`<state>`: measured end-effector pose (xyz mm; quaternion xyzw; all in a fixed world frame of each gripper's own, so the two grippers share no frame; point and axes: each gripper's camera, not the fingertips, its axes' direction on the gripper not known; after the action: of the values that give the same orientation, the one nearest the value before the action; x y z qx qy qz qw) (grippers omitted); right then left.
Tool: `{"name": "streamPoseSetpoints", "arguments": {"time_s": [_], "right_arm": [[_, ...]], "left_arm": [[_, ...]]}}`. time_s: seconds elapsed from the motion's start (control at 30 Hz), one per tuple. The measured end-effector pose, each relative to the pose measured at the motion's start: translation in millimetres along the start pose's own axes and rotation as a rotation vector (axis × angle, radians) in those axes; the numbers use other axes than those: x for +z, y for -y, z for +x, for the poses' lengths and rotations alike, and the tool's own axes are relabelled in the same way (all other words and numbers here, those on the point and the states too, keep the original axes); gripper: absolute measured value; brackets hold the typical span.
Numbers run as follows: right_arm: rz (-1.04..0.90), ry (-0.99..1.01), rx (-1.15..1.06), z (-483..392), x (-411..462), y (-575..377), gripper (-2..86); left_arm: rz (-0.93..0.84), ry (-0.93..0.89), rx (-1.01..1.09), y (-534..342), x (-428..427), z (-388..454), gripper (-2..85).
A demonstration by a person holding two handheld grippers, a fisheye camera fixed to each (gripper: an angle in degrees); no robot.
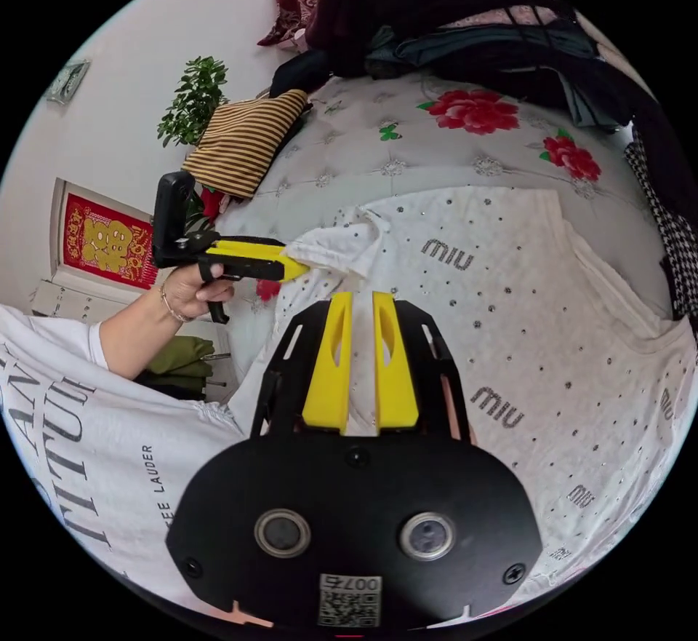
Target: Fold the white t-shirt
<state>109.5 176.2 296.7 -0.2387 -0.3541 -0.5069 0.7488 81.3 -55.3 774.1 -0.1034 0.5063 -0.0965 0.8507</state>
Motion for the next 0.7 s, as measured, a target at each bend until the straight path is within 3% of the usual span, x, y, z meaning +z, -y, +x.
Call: {"name": "streamPoseSetpoints", "arguments": {"time_s": [0.13, 0.2, 0.33, 0.53, 0.7], "right_arm": [[0.043, 0.028, 0.038, 6.1, -16.3, -26.2, 6.9], [0.054, 0.027, 0.053, 8.5, -22.3, -43.5, 6.8], [0.051, 0.035, 0.08, 11.3, -21.9, -63.0, 6.7], [0.06, 0.049, 0.068, 0.7, -17.9, -71.2, 6.4], [0.09, 0.042, 0.056, -7.4, -21.9, -73.6, 5.3]], "left_arm": [[0.013, 0.042, -0.311, -25.7, -30.9, -15.0, 3.9], [0.102, 0.097, -0.434, -45.8, -56.5, -13.0, 5.8], [0.238, 0.195, -0.46, -64.6, -80.4, -0.4, 7.0], [0.104, 0.141, -0.502, -59.4, -20.8, -1.2, 9.3], [0.081, 0.399, -0.561, -37.6, 6.4, 29.1, 4.8]]}}
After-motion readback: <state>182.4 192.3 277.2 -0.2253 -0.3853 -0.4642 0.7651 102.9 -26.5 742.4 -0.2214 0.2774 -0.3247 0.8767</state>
